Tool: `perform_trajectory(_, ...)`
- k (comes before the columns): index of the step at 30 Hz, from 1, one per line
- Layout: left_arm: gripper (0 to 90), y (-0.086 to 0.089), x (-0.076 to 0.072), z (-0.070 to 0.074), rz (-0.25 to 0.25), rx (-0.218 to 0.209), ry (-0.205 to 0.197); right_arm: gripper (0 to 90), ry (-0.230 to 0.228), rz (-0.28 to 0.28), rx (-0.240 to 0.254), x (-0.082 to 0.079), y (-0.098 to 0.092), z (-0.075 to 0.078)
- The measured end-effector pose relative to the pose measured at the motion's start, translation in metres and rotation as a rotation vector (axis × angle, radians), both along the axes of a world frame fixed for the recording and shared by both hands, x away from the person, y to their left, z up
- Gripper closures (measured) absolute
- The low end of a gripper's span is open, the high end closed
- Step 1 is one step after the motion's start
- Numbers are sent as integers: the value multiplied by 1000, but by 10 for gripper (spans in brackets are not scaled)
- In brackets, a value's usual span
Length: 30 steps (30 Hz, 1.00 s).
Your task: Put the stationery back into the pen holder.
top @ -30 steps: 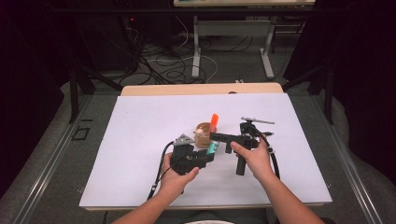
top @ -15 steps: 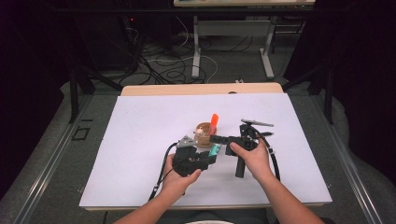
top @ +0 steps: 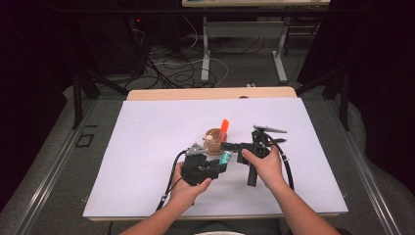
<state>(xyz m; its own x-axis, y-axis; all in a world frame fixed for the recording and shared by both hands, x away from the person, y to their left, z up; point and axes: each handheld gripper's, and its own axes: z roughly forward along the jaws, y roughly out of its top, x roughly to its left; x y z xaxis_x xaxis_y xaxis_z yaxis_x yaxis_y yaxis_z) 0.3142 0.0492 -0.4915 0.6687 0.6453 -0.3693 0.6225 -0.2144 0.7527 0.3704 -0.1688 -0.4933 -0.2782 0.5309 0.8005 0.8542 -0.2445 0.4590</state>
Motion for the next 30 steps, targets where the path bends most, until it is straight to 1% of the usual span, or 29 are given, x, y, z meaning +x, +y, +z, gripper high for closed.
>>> perform_trajectory(1, 659, 0, 0, 0, 0, -1, 2, 650, 2, 18, -9, 0, -2, 0)
perform_trajectory(2, 658, 0, 0, 0, 1, -4, 4, 650, 6, 13, -1, 0, -1, 0)
perform_trajectory(6, 657, 1, 1, 0, -4, -13, 5, 652, 13, 11, -4, 0, 0, 2)
perform_trajectory(7, 657, 2, 2, 0, -4, -18, 7, 652, 3, 13, -8, 1, 0, 2)
perform_trajectory(9, 656, 2, 2, 0, -2, -21, 8, 652, 4, 11, -10, 1, 1, 4)
perform_trajectory(10, 654, 3, 3, 0, 1, -23, 13, 652, 2, 9, -3, 1, 1, 4)
perform_trajectory(12, 635, 4, 4, 0, 5, -27, 25, 652, -15, -5, -11, 2, 3, 5)
perform_trajectory(13, 622, 5, 5, 0, 11, -32, 34, 652, -18, 6, -23, 3, 2, 6)
perform_trajectory(14, 606, 6, 5, 0, 15, -31, 41, 653, -32, -11, -29, 4, 3, 8)
perform_trajectory(15, 591, 7, 6, 0, 17, -30, 44, 653, -38, -6, -38, 5, 2, 9)
perform_trajectory(17, 560, 9, 8, 0, 29, -30, 51, 653, -60, -14, -48, 8, 3, 14)
perform_trajectory(20, 527, 12, 10, 0, 45, -31, 67, 653, -110, -17, -73, 11, 5, 20)
perform_trajectory(21, 517, 13, 10, 1, 56, -33, 68, 653, -127, -28, -87, 12, 7, 22)
perform_trajectory(22, 506, 14, 11, 1, 56, -29, 66, 653, -150, -34, -101, 14, 8, 24)
perform_trajectory(23, 498, 15, 11, 2, 70, -34, 75, 653, -166, -28, -109, 15, 9, 27)
perform_trajectory(25, 483, 17, 13, 3, 75, -40, 100, 652, -194, -40, -135, 17, 12, 31)
perform_trajectory(26, 473, 18, 14, 4, 78, -40, 106, 652, -211, -34, -144, 19, 13, 33)
perform_trajectory(27, 472, 19, 14, 5, 80, -37, 117, 652, -218, -39, -150, 20, 14, 35)
perform_trajectory(28, 465, 21, 15, 5, 78, -31, 111, 653, -233, -50, -160, 21, 16, 37)
perform_trajectory(29, 456, 21, 15, 7, 88, -26, 117, 652, -237, -48, -165, 22, 17, 39)
perform_trajectory(30, 454, 22, 16, 8, 93, -20, 118, 653, -255, -52, -179, 23, 18, 40)
